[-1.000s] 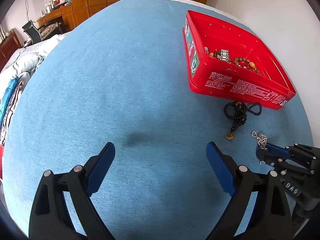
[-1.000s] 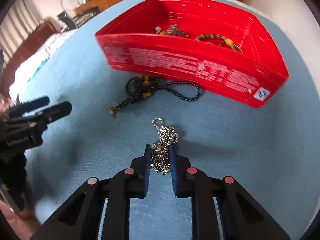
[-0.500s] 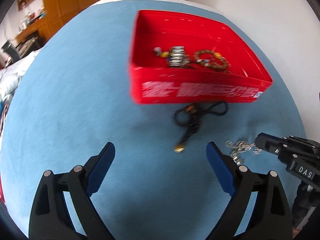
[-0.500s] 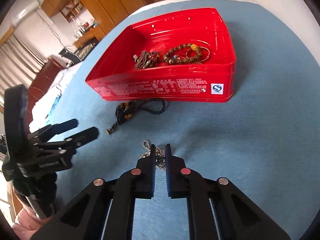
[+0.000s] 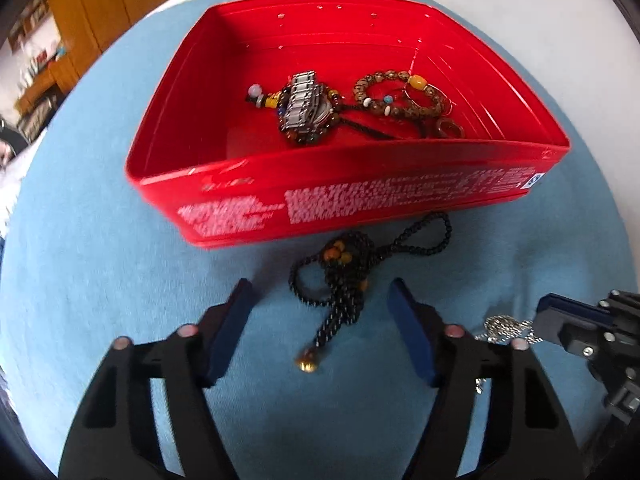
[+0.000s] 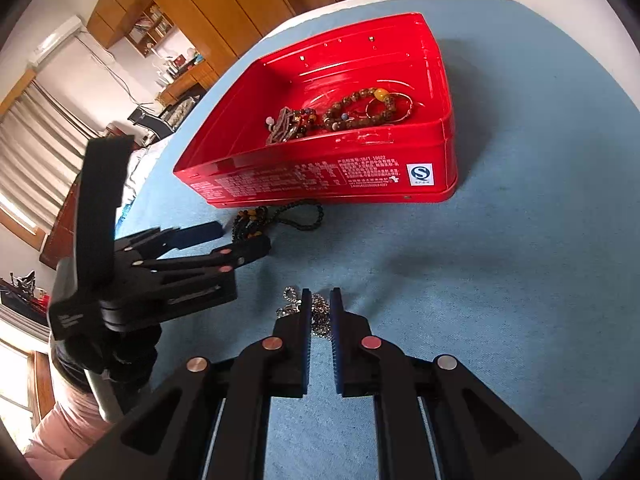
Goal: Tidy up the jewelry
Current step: 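Grasp the black bead necklace with the left tool while the right tool holds the chain, then lift and carry the black necklace and silver chain over the red tin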
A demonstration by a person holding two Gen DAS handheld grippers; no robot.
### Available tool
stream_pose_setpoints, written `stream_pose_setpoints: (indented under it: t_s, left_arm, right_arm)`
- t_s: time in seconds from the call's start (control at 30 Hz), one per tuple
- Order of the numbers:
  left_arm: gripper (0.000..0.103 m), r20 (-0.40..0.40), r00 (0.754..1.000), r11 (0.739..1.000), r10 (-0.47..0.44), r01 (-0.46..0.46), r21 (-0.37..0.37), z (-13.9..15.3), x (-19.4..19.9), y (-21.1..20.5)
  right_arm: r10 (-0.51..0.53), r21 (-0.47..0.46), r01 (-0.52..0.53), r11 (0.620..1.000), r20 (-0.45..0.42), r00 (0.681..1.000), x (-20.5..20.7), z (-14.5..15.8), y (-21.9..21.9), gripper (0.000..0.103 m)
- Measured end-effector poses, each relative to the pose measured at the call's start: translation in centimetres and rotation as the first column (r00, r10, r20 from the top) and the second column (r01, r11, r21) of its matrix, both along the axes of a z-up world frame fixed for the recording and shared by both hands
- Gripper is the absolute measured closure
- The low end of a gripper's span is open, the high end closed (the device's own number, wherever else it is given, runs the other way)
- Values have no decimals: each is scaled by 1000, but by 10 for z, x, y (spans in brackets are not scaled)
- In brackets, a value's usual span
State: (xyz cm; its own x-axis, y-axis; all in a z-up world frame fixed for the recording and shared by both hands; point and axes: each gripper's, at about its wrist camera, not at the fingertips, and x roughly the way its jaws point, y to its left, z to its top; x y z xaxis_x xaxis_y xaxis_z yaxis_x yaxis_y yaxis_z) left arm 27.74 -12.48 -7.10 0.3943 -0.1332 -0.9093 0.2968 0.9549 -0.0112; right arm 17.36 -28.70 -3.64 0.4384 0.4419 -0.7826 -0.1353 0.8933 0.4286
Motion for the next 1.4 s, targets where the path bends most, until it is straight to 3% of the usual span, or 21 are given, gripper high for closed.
stream_pose_setpoints:
  t_s: [0.03,0.07,0.1,0.4,0.47,0.5,0.67,0.87,1.03,1.13,1.27,1.4]
  left_arm:
    - [57,12,1000,1000,-2,2,7,1,-1,-1]
    - [76,13,1000,1000,-15,15,-1,2,-1,-2]
    - [88,8,1000,1000,-23,23,-9,2,-1,-3]
    - [92,-28,999,993,15,-18,-117,7,-16,27]
    - [92,-20,1000,990,21,-24,-139,11,-23,35]
    - [92,-14,1000,988,23,-25,-155,14,-29,40]
    - [92,4,1000,981,26,-25,-191,22,-47,54]
    - [92,20,999,979,49,-44,-197,25,-52,66]
    - [92,13,998,980,54,-50,-191,25,-50,72]
    - [92,13,998,981,55,-51,-189,27,-55,71]
    - [92,16,998,980,56,-52,-191,29,-58,73]
    - [92,28,998,979,57,-50,-198,34,-60,73]
  right_arm:
    - [0,0,0,1000,-3,1000,0,-1,0,95]
    - [-1,1,1,1000,-7,1000,0,-1,0,95]
    - [0,0,0,1000,-14,1000,1,-3,0,95]
    - [41,12,-40,999,-75,996,3,-17,12,91]
    - [36,17,-35,999,-93,995,4,-20,12,77]
    - [40,19,-38,999,-97,995,5,-21,13,77]
    - [69,-50,-73,996,-77,995,1,-18,32,63]
    - [92,-202,-99,974,-42,995,-6,-17,60,61]
    - [81,-313,-81,946,-13,997,-11,-18,71,76]
    - [64,-317,-64,946,-12,998,-13,-18,68,87]
    - [43,-282,-49,958,-27,999,-14,-15,59,89]
    - [15,-151,-20,988,-38,999,-15,-8,41,94]
